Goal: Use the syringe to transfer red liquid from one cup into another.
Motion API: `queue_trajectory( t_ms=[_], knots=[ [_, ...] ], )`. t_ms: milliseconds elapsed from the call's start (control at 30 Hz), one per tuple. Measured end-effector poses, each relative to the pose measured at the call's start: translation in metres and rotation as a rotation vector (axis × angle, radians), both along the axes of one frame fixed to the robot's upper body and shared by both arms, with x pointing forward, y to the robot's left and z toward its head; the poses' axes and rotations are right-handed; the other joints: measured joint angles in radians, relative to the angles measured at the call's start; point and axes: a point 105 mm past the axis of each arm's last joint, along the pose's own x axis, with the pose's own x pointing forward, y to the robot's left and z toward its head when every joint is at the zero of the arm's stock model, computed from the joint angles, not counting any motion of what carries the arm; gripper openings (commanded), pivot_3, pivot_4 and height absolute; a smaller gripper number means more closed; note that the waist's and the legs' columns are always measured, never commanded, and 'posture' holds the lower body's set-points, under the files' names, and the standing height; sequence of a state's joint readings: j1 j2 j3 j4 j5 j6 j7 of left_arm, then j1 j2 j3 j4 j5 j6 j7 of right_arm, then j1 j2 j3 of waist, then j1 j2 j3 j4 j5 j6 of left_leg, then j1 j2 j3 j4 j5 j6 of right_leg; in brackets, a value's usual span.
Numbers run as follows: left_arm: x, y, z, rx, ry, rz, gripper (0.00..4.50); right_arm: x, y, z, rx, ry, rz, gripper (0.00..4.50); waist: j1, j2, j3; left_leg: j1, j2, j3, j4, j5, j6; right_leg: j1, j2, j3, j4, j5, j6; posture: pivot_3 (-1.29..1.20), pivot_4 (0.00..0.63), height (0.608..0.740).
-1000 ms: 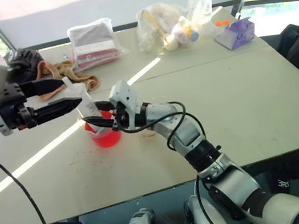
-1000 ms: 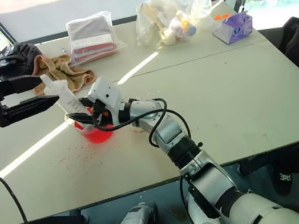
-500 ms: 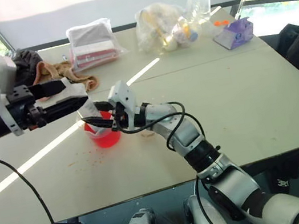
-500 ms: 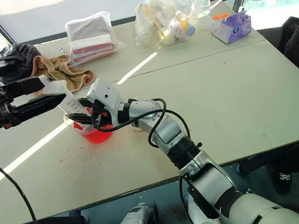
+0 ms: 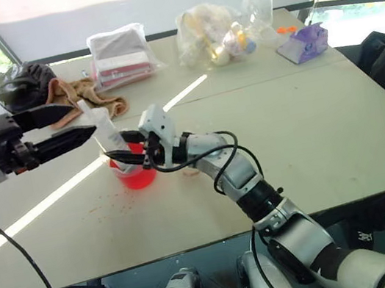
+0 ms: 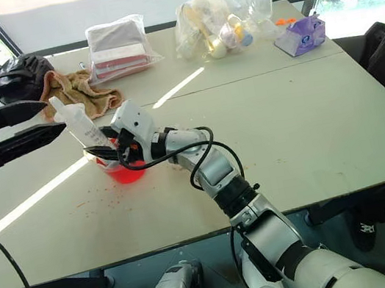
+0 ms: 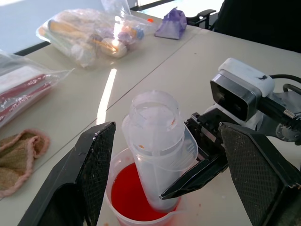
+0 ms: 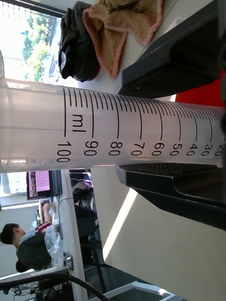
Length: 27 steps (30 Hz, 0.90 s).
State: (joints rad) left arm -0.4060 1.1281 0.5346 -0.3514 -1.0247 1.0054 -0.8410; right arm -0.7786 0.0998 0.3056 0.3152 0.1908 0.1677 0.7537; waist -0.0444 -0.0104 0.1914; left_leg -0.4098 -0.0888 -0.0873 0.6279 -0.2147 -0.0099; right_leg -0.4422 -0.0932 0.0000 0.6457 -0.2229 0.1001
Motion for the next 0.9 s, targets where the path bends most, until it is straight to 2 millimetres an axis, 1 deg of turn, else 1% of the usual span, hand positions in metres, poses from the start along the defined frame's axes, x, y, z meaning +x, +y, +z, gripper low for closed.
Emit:
queue_trajectory(
  t_ms=[67, 233, 267, 300, 533, 900],
  knots=[
    [-0.002, -0.002, 0.000, -0.002, 0.006, -0.011, 3.69, 0.000, 0.000, 0.000, 0.000, 0.000, 0.000, 1.38, 0.000, 0.000, 0.000, 0.000, 0.000, 0.000, 0.000, 0.000, 0.000, 0.000, 0.000, 0.000, 0.000, 0.000, 0.000, 0.00, 0.150, 0.736],
    [-0.004, -0.007, -0.001, -0.023, 0.015, -0.034, 2.36, 0.000, 0.000, 0.000, 0.000, 0.000, 0.000, 1.38, 0.000, 0.000, 0.000, 0.000, 0.000, 0.000, 0.000, 0.000, 0.000, 0.000, 0.000, 0.000, 0.000, 0.000, 0.000, 0.00, 0.150, 0.736],
    [-0.004, -0.008, -0.001, -0.026, 0.015, -0.034, 2.23, 0.000, 0.000, 0.000, 0.000, 0.000, -0.001, 1.38, 0.000, 0.000, 0.000, 0.000, 0.000, 0.000, 0.000, 0.000, 0.000, 0.000, 0.000, 0.000, 0.000, 0.000, 0.000, 0.00, 0.150, 0.736],
    [-0.003, -0.008, -0.001, -0.027, 0.016, -0.033, 1.90, 0.000, 0.000, 0.000, 0.000, 0.000, -0.001, 1.38, 0.000, 0.000, 0.000, 0.000, 0.000, 0.000, 0.000, 0.000, 0.000, 0.000, 0.000, 0.000, 0.000, 0.000, 0.000, 0.00, 0.150, 0.736],
    [0.004, -0.013, -0.006, -0.037, 0.014, -0.030, 0.04, 0.000, 0.000, 0.000, -0.002, -0.001, -0.001, 1.38, 0.000, 0.000, 0.000, 0.000, 0.000, 0.000, 0.000, 0.000, 0.000, 0.000, 0.000, 0.000, 0.000, 0.000, 0.000, 0.00, 0.150, 0.736],
    [0.018, -0.022, -0.013, -0.075, -0.021, -0.011, 0.04, 0.005, -0.005, -0.006, -0.008, 0.027, -0.035, 1.38, 0.001, 0.000, 0.000, 0.000, 0.000, 0.000, 0.000, 0.000, 0.000, 0.000, 0.000, 0.000, 0.000, 0.000, 0.000, 0.00, 0.150, 0.736]
  ],
)
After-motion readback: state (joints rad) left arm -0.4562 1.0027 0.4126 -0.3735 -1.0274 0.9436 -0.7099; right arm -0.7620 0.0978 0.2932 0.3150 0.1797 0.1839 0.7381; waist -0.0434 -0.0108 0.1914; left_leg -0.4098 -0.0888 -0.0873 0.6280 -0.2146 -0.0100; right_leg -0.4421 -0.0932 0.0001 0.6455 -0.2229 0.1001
